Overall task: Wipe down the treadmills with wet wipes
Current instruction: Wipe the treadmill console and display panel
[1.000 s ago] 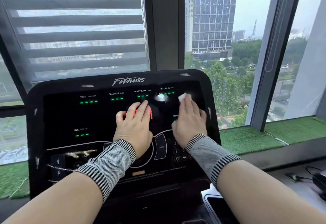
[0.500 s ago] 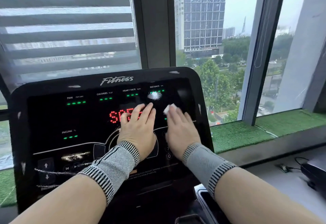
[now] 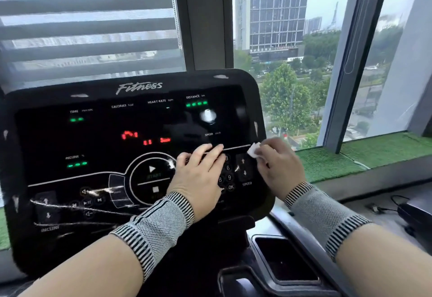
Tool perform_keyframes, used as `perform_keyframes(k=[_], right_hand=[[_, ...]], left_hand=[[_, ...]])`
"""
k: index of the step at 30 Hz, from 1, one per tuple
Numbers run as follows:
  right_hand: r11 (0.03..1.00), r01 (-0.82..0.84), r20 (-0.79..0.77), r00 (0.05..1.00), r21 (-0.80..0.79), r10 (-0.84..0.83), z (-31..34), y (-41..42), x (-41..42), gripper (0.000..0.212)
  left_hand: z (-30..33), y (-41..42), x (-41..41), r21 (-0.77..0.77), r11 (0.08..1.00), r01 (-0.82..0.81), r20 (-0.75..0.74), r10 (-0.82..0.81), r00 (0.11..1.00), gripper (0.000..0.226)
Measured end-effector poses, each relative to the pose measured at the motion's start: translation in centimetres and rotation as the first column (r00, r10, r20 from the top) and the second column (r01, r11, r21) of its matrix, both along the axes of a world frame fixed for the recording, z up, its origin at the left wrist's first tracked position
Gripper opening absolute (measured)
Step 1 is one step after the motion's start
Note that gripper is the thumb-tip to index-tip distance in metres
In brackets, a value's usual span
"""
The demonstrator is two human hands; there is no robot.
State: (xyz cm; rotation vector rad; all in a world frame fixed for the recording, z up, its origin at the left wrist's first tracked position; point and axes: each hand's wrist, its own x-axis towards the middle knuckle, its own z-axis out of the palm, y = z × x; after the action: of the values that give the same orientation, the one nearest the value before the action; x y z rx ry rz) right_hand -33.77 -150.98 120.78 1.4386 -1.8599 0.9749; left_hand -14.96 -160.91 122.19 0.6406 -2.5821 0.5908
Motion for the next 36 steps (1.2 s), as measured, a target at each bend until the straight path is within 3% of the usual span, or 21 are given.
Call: perform_keyframes(k=[3,7,12,19,25,29,36], right_hand=[[0.994,0.094,-0.050,0.995,0.062,-0.091,-3.2,3.1,-1.5,0.016],[0.992,-0.002,-0.170,0.985,0.126,0.024,-6.5,4.3,-1.5,0.014],[0.975,-0.093,-0.139,0.983,0.203,0.123,-9.0,4.7,-2.4,0.018],[0.989,-0.114,-0.120,0.985,0.092,0.125,-4.3,1.1,-3.0,0.014],[0.948,-0.230,-0.214,0.937,0.221,0.277,-7.0,3.0,-3.5,0.027],[0.971,-0.205,-0.209,0.951,0.121,0.227,-3.0,0.5,-4.0,0.024],[0.976,-0.205,-0.269,0.938,0.079,0.219,-6.4,2.3,-4.2,0.019]], left_hand=[[-2.6,1.8,-1.2,0.019,0.996,0.084,0.059,-0.085,0.995,0.059],[-4.5,3.9,-2.7,0.029,0.993,0.111,0.103,-0.113,0.988,0.053],[-5.6,5.2,-3.1,0.030,0.995,0.097,0.127,-0.100,0.987,0.056],[-5.2,5.6,-3.7,0.019,1.000,-0.005,0.147,0.002,0.989,0.060],[-4.5,5.5,-4.2,0.010,1.000,-0.026,0.115,0.025,0.993,0.061],[-4.8,5.7,-4.7,-0.002,1.000,-0.029,0.110,0.029,0.993,0.063],[-5.5,5.7,-5.9,-0.053,0.999,0.003,0.119,0.003,0.993,0.066]])
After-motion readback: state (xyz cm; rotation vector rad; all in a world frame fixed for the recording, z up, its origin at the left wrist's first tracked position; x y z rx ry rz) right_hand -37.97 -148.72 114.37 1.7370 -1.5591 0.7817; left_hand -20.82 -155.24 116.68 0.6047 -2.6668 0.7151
